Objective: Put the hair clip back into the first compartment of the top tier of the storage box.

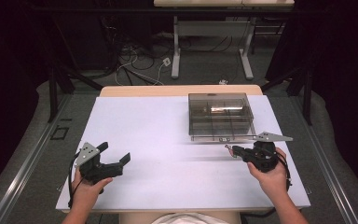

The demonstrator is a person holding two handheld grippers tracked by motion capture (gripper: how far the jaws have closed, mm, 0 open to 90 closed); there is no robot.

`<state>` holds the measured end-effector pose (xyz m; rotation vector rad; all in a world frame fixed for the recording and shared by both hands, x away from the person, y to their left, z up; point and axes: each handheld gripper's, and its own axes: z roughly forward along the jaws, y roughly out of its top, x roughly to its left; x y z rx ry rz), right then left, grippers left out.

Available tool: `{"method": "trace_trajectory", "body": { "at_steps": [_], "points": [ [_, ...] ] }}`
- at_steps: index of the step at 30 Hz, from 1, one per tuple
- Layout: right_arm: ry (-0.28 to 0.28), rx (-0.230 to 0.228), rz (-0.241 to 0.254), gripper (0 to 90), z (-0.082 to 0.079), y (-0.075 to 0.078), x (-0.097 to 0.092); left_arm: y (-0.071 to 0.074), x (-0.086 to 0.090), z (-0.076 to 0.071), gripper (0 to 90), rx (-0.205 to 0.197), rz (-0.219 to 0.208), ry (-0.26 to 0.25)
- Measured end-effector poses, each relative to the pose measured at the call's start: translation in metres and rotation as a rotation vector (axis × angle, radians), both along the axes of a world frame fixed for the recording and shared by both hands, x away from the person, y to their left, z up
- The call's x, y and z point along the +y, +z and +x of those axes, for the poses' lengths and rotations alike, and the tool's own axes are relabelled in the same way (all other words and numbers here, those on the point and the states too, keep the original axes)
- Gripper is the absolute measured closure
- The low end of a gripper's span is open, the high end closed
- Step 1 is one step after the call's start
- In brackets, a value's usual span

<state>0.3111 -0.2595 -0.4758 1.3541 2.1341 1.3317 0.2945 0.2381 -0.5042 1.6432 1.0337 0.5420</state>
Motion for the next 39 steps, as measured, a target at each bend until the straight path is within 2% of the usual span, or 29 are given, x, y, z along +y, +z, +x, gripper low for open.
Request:
{"method": "trace_trajectory", "body": {
  "at_steps": [5,28,39],
  "points": [
    [0.001,-0.011,0.010,89.7,0.003,0.006,0.003,0.000,-0.001,0.000,0.5,-0.002,0.002,-0.004],
    [0.022,-0.031,-0.011,89.7,0.028,0.027,0.025,0.000,-0.001,0.000,0.7,0.003,-0.001,-0.013],
    [0.031,-0.032,-0.028,89.6,0.042,0.030,0.038,0.000,0.000,0.000,1.0,0.002,-0.003,-0.011]
  ]
}}
